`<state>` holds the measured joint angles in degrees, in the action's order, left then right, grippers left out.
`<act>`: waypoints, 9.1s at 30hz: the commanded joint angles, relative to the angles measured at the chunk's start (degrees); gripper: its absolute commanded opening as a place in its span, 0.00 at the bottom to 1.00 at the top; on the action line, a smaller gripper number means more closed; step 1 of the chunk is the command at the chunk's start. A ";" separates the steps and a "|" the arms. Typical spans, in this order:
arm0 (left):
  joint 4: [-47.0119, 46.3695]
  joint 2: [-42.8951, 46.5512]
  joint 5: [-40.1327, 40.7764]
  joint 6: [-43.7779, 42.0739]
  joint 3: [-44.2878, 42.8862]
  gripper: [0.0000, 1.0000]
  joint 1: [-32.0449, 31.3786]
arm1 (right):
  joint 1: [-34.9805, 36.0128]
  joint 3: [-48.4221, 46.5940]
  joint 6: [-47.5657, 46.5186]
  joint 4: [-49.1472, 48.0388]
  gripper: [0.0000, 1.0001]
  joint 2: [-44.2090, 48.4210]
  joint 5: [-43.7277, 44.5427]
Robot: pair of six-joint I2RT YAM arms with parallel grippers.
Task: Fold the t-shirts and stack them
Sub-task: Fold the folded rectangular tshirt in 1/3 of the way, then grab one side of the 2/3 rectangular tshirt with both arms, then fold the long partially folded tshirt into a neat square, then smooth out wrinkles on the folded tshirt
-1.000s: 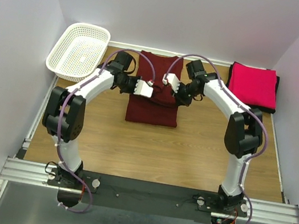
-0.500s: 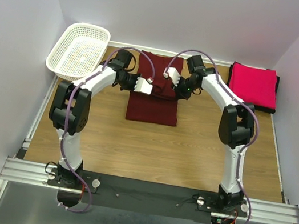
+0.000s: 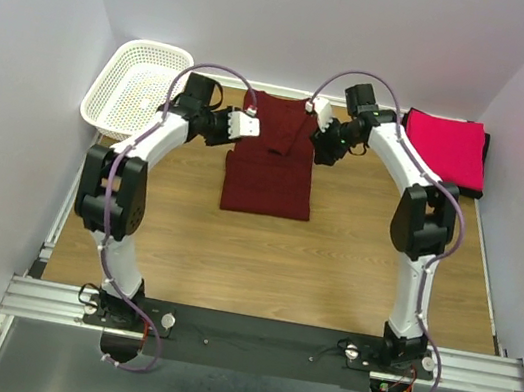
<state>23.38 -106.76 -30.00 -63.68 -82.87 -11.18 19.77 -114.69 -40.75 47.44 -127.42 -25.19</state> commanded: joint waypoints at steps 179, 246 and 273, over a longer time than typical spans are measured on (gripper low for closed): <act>18.47 17.11 -12.54 5.84 19.78 0.39 -6.75 | 1.34 35.17 4.62 9.76 0.56 24.06 -13.03; 10.11 8.15 -10.96 3.21 10.10 0.00 -23.10 | 3.70 16.17 24.67 3.89 0.30 -17.60 -43.10; 4.40 5.07 -10.08 2.95 5.26 0.00 -21.25 | 4.14 18.89 22.73 3.98 0.31 -17.34 -44.60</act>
<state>31.40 -102.87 -40.05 -60.38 -77.58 -32.69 22.68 -99.09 -15.68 50.57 -141.53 -73.36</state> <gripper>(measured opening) 0.014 0.304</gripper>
